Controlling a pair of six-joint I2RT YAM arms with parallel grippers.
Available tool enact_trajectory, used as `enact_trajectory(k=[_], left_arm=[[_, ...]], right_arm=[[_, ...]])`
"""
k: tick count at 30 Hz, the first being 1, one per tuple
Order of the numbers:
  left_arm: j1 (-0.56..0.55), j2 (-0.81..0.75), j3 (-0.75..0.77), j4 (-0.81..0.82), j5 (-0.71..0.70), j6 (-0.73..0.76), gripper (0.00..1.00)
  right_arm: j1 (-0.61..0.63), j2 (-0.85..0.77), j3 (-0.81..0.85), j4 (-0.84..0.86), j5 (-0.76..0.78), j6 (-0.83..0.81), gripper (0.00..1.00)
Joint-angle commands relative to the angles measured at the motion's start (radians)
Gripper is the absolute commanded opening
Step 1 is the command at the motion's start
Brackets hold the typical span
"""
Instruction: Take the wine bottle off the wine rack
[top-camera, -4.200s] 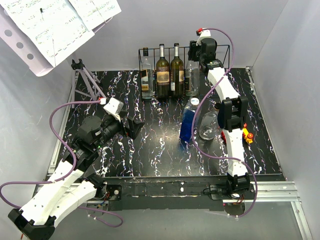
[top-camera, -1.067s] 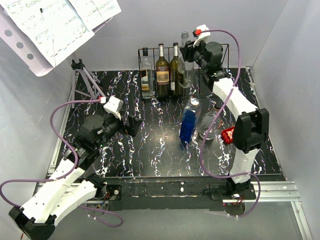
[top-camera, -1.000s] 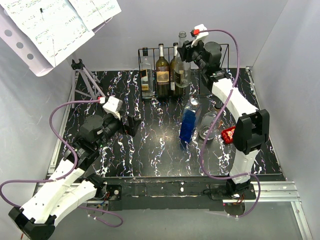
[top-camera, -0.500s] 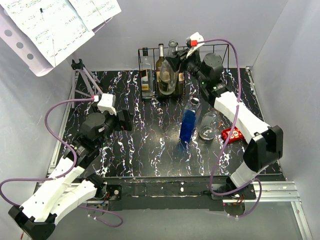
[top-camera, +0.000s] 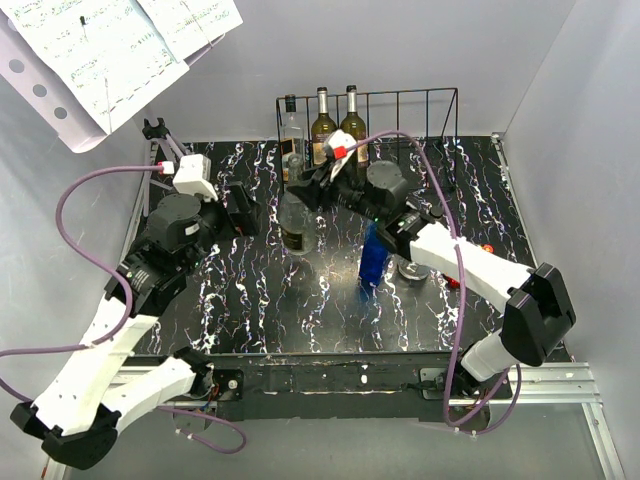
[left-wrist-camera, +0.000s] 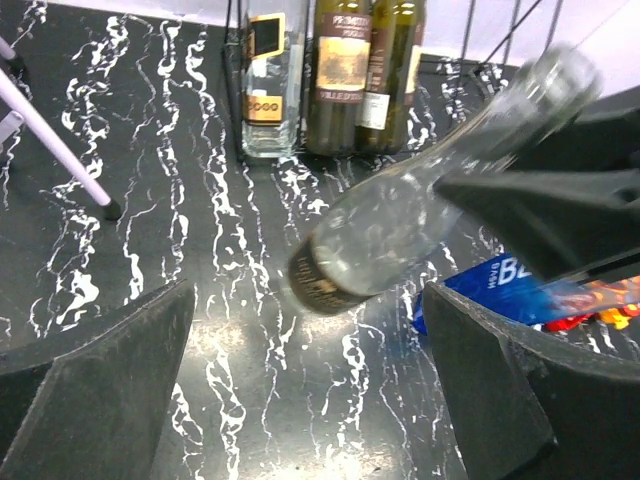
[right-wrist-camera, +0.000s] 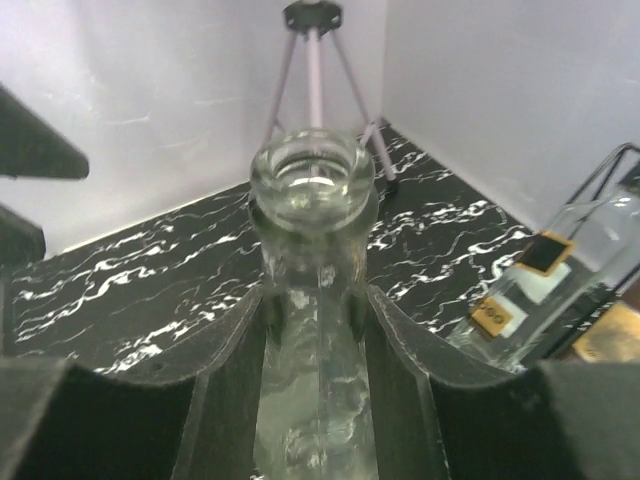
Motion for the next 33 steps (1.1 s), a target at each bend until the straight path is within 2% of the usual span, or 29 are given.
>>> enact_trajectory(k=[1,6,12,20,28,29,33], left_arm=[[0.007,-0.072,-0.017,0.064,0.099,-0.007,0.98],[0.007,-0.150,-0.085,0.107,0.106,0.001,0.98],[0.008,-0.167,-0.125,0.060,0.066,-0.010,0.98],[0.007,-0.183,-0.175,0.078,0.101,-0.015,0.98],[0.007,-0.154,-0.207,0.136,0.245,0.014,0.98],[0.007,-0.147,-0.206,0.145,0.277,0.019,0.98],[0.007,-0.124,-0.217,0.175,0.354,0.044,0.98]], right_arm=[[0.076,-0.102,-0.031,0.333,0.050,-0.003,0.01],[0.142,-0.079,-0.108,0.414,0.101,0.005,0.01],[0.182,-0.025,-0.168,0.500,0.119,0.025,0.01],[0.220,-0.030,-0.274,0.559,0.121,0.019,0.01],[0.237,-0.094,-0.368,0.536,0.135,0.029,0.01],[0.240,-0.103,-0.369,0.516,0.127,0.032,0.05],[0.242,-0.134,-0.377,0.465,0.127,0.037,0.45]])
